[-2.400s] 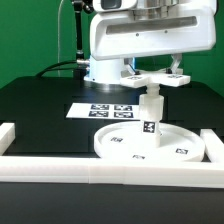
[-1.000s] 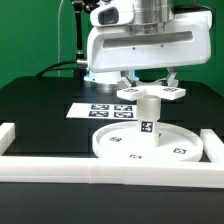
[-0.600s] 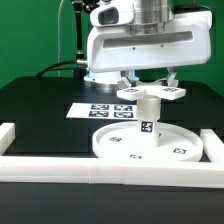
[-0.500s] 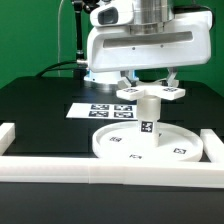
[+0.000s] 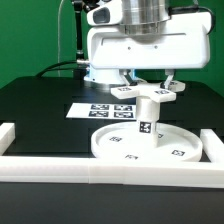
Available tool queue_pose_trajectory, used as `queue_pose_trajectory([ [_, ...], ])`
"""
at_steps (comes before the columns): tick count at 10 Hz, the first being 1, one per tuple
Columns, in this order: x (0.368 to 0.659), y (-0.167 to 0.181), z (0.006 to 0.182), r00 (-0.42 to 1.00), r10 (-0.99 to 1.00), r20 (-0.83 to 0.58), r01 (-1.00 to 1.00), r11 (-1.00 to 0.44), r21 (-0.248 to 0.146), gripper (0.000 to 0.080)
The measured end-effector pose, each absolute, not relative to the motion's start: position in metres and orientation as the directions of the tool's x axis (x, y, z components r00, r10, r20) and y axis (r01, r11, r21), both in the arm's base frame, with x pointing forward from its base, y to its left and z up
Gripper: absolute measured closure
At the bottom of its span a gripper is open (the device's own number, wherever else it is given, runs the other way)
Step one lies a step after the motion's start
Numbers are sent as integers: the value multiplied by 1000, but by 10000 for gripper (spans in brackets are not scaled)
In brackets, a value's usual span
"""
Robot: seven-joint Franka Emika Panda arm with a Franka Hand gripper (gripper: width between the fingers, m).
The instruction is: Assemble round table
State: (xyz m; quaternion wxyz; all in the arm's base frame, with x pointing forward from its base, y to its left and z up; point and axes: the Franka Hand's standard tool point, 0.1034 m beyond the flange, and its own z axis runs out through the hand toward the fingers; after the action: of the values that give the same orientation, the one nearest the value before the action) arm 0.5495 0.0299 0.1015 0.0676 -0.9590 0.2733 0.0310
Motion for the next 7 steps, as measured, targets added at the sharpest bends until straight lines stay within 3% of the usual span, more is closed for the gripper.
queue_pose_trajectory([
  [4,554,31,101,488,-861,-143,-873,-476,-108,348],
  [7,557,31,102,341,-928,-149,-939,-326,-111,348],
])
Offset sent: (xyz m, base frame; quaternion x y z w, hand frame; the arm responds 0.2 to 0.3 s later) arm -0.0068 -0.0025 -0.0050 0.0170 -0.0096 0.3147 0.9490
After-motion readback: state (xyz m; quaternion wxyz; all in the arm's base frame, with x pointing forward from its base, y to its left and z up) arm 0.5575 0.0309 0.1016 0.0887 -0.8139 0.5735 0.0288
